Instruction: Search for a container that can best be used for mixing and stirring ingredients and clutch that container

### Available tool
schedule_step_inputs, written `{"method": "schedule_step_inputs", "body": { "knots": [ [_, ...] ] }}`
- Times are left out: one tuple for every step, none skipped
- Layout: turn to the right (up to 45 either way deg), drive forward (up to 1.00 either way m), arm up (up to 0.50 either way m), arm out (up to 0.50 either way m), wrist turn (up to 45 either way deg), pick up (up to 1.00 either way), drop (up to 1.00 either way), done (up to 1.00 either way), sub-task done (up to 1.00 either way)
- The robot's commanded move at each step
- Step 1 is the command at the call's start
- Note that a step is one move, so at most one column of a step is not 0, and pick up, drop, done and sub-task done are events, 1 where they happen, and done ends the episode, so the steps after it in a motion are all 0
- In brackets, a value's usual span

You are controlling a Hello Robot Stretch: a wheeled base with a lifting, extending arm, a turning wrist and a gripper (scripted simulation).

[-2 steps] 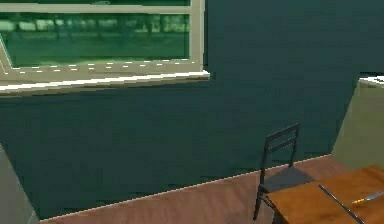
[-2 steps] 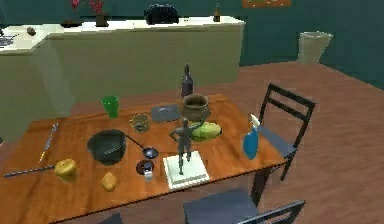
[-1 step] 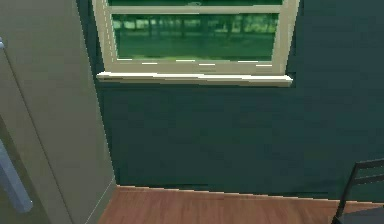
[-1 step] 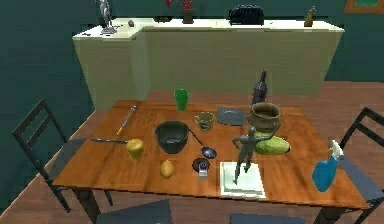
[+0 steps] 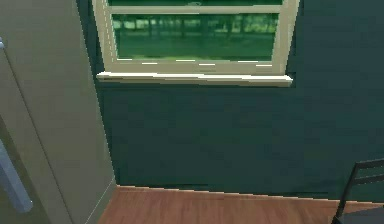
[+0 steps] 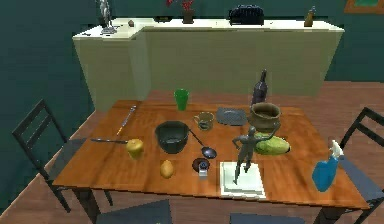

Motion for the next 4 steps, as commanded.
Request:
{"method": "schedule_step_inputs", "body": {
  "knots": [
    [0.0, 0.0, 0.26, 0.0, 0.0, 0.0, 0.0, 0.0, 0.0],
    [0.0, 0.0, 0.0, 0.48, 0.0, 0.0, 0.0, 0.0, 0.0],
    [0.0, 0.0, 0.0, 0.0, 45.0, 0.0, 0.0, 0.0, 0.0],
    [0.0, 0.0, 0.0, 0.0, 45.0, 0.0, 0.0, 0.0, 0.0]
  ]
}}
